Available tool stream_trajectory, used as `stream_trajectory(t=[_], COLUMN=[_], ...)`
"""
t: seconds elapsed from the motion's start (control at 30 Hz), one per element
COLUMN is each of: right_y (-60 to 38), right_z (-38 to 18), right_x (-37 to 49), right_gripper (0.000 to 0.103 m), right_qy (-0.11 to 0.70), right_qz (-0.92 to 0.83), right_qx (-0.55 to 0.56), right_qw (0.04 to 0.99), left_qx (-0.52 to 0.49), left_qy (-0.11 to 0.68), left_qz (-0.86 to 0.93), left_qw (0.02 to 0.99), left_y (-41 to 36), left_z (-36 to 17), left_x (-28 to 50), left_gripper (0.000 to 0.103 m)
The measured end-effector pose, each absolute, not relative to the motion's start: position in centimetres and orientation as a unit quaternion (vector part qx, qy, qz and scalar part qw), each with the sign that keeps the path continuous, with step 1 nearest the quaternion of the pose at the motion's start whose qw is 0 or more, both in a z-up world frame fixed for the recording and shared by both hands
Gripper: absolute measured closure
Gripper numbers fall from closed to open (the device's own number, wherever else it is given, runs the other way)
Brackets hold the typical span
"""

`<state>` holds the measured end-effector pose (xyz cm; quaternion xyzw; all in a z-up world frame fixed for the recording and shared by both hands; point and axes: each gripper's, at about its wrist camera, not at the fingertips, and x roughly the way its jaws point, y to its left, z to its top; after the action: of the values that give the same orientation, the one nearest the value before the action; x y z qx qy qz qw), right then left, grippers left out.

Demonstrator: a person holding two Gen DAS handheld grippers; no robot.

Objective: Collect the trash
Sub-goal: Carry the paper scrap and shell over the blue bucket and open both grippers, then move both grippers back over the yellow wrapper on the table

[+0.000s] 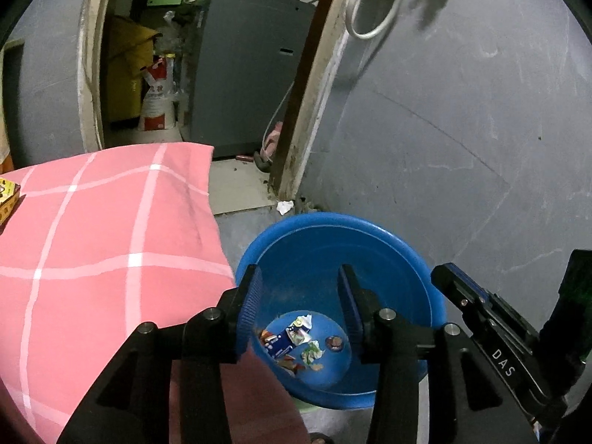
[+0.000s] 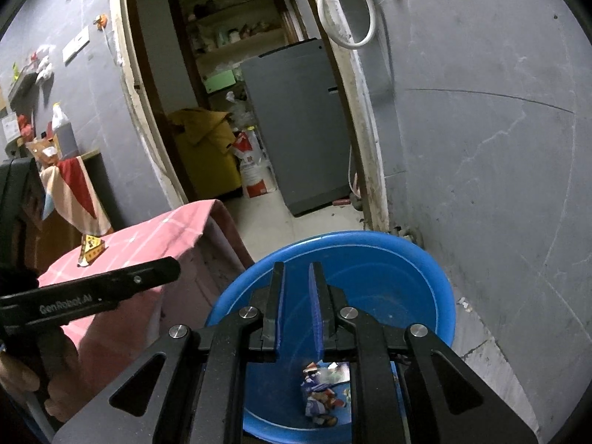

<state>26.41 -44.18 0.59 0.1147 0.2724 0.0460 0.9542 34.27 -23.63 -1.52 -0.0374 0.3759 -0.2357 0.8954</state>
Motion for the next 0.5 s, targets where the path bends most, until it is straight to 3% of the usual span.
stream_trajectory(t=[0.1, 0.23, 0.33, 0.4, 0.5], right_y=[-44.1, -43.6, -43.1, -42.5, -41.4], right_z=[0.9, 2.0, 3.1, 3.8, 5.0], right_x=[26.1, 25.4, 24.7, 24.3, 23.8], right_gripper=[0.073, 0.067, 0.051, 0.047, 0.025], right_qy=[0.262, 0.237, 0.210, 0.193, 0.168], right_qz=[0.044, 0.043, 0.043, 0.046, 0.053], right_qx=[0.115, 0.106, 0.100, 0.093, 0.083], right_qw=[0.957, 0.965, 0.972, 0.976, 0.981], left_qx=[-0.054, -0.068, -0.078, -0.082, -0.080], left_qy=[0.357, 0.335, 0.305, 0.280, 0.246], left_qz=[-0.225, -0.219, -0.208, -0.201, -0.184], left_qw=[0.905, 0.914, 0.926, 0.935, 0.948], left_y=[-22.4, -20.6, -18.7, -17.3, -15.3], left_z=[-0.8, 0.4, 1.4, 2.2, 3.3], left_x=[33.9, 33.3, 32.5, 31.8, 30.8], left_gripper=[0.043, 0.037, 0.023, 0.015, 0.007])
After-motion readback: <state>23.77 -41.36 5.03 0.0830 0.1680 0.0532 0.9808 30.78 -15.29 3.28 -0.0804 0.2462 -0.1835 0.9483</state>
